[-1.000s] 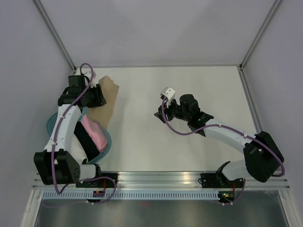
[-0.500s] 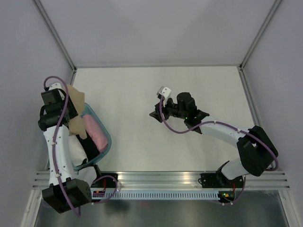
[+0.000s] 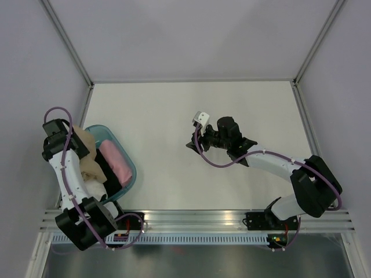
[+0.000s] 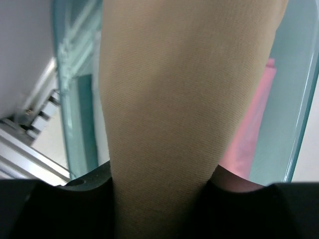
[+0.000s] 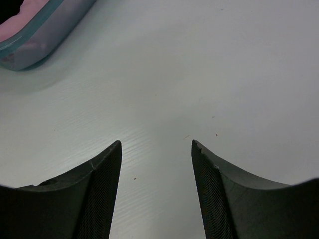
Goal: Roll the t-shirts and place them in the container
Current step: Place the rolled tshirt into the container
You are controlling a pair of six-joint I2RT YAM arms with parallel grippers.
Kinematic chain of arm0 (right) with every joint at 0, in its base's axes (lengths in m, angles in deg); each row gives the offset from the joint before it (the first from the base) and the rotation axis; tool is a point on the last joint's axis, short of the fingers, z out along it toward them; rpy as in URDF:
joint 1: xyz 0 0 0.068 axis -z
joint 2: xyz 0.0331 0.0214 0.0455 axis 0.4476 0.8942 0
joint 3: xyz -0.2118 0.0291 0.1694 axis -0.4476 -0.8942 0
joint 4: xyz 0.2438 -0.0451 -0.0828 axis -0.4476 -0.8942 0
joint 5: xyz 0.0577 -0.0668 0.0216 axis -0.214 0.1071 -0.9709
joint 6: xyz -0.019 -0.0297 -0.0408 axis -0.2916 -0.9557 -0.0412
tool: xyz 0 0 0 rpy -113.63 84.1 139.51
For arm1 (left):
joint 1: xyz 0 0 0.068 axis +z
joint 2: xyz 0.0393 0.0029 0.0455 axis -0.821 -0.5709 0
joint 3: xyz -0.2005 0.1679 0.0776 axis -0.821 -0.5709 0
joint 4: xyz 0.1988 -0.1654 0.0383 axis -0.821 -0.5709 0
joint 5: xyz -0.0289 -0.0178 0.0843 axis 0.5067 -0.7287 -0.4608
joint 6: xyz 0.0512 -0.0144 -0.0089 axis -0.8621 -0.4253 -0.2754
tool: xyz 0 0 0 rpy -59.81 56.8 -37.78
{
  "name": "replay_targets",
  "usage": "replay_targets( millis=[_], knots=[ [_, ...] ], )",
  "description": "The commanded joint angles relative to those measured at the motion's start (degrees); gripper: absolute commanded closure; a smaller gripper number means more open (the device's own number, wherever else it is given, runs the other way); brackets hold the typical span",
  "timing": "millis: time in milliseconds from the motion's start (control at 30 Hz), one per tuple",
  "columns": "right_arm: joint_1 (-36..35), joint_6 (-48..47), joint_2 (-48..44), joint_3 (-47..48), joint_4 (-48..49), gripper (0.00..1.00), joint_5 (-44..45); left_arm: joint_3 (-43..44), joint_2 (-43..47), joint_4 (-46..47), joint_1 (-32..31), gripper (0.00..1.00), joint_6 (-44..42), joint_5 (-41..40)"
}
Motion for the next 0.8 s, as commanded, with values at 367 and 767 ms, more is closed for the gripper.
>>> replay_targets(
  millis=[367, 767],
  knots=[
    [-0.1, 0.1, -1.7, -0.2, -2.2, 0.36, 2.4, -4.4, -7.6, 8.8, -5.9, 0.63, 11.3, 11.6],
    [-0.1, 1.7, -1.7, -0.1, -3.9, 0.36, 4.0, -8.2, -9.4, 13.7, -11.0, 0.52, 17.0, 16.1]
  ],
)
